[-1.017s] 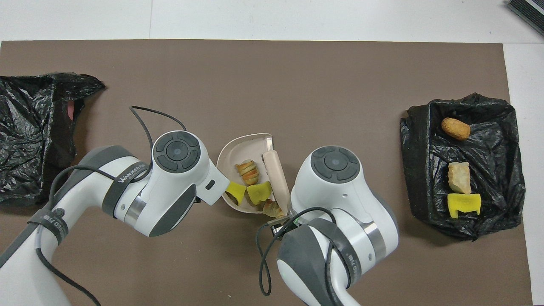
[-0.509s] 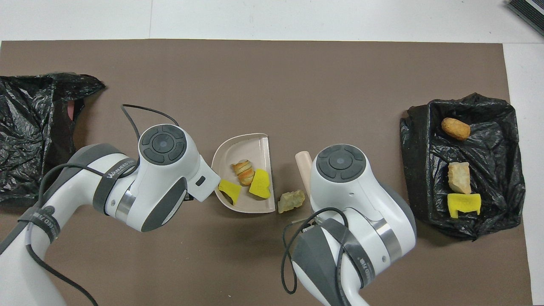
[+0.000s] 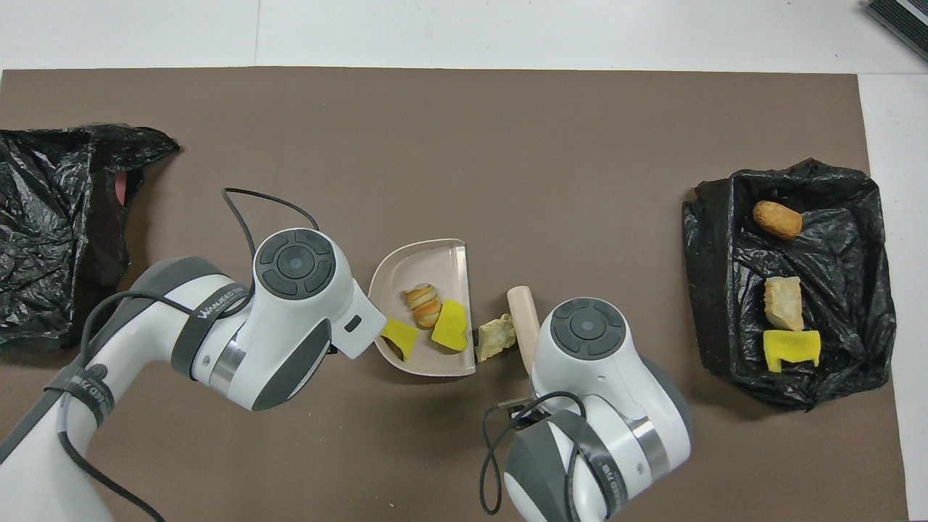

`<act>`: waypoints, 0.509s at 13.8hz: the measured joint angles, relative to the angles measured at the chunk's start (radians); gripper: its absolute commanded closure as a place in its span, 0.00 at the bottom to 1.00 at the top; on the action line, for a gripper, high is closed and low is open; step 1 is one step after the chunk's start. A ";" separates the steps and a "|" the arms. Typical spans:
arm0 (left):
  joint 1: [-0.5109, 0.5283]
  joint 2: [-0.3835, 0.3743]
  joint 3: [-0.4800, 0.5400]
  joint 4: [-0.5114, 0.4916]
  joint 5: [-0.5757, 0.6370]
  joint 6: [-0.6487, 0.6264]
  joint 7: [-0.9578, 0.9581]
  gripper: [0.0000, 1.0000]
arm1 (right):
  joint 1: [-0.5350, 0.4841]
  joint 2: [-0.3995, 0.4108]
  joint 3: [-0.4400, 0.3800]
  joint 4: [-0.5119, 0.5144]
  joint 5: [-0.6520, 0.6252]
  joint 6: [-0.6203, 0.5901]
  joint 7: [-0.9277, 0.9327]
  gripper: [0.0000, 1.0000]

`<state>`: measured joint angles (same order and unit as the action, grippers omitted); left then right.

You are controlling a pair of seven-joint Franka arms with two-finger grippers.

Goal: Sweep and dump trash in bin

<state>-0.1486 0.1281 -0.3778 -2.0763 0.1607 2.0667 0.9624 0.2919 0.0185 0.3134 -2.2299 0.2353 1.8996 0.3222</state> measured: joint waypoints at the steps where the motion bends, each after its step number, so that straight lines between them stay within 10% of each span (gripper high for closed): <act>1: -0.001 -0.002 0.000 -0.002 0.000 0.000 0.000 1.00 | 0.026 0.015 0.003 0.000 0.051 0.042 0.004 1.00; 7: 0.000 -0.002 0.006 -0.005 -0.001 0.001 0.004 1.00 | 0.069 0.045 0.004 0.050 0.174 0.090 0.008 1.00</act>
<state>-0.1489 0.1257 -0.3720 -2.0815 0.1600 2.0679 0.9665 0.3609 0.0635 0.3178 -2.1799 0.4097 1.9893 0.3303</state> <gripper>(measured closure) 0.687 0.736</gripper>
